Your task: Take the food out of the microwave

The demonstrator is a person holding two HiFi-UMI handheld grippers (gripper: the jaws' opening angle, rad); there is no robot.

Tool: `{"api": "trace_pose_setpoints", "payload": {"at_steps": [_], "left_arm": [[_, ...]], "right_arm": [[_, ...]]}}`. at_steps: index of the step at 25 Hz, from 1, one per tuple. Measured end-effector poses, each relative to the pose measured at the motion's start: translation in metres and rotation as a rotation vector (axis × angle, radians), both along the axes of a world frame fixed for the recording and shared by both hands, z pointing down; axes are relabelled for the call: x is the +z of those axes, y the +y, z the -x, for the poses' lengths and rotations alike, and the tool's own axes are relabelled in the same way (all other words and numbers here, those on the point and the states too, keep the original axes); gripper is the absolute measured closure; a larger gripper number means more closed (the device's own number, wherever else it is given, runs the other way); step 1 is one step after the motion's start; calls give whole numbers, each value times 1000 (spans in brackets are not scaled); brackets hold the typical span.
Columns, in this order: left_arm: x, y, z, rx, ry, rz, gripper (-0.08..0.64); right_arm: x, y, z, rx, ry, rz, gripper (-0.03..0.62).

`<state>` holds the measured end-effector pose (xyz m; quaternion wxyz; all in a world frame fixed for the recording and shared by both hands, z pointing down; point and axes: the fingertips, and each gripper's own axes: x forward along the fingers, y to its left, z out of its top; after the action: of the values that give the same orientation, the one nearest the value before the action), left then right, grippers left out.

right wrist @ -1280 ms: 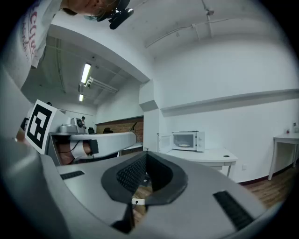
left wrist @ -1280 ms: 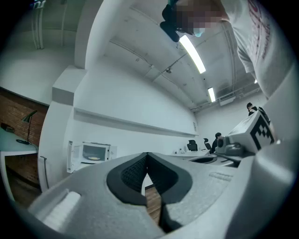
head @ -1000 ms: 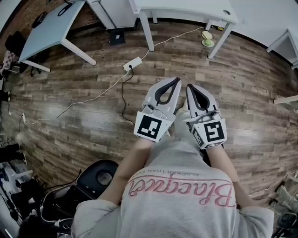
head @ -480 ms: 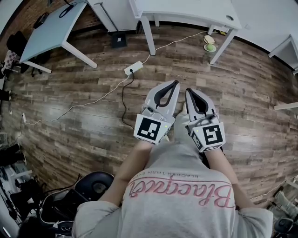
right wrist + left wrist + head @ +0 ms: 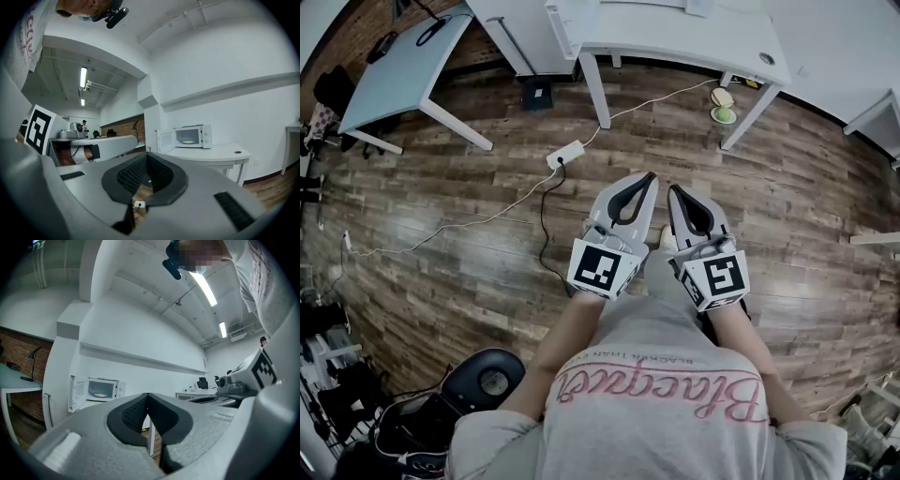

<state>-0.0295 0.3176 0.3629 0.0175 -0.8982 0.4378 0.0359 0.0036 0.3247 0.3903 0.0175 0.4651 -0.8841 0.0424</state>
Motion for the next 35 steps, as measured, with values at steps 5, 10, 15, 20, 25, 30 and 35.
{"api": "trace_pose_setpoints", "payload": {"at_steps": [5,10,15,20,25,30,35], "left_arm": [[0,-37,-11,-21,-3,6,557],[-4,-73,-27,-34,3,12,557],[-12,-108,-48,-53,23,9,557],[-17,-142,-69,-71,38,5,557],[-14,-166,-84,-80,40,1,557],[-14,-181,-88,-101,38,-6,557],[-16,-194,-87,-122,40,-18,557]], "right_arm": [[-1,-34,-5,-39,-3,2,583],[-6,-69,-20,-68,-3,3,583],[-10,-102,-37,-109,5,8,583],[-10,-132,-54,-161,16,18,583],[-12,-158,-64,-188,24,3,583],[-12,-177,-71,-199,22,5,583],[-12,-190,-74,-201,59,-17,583]]}}
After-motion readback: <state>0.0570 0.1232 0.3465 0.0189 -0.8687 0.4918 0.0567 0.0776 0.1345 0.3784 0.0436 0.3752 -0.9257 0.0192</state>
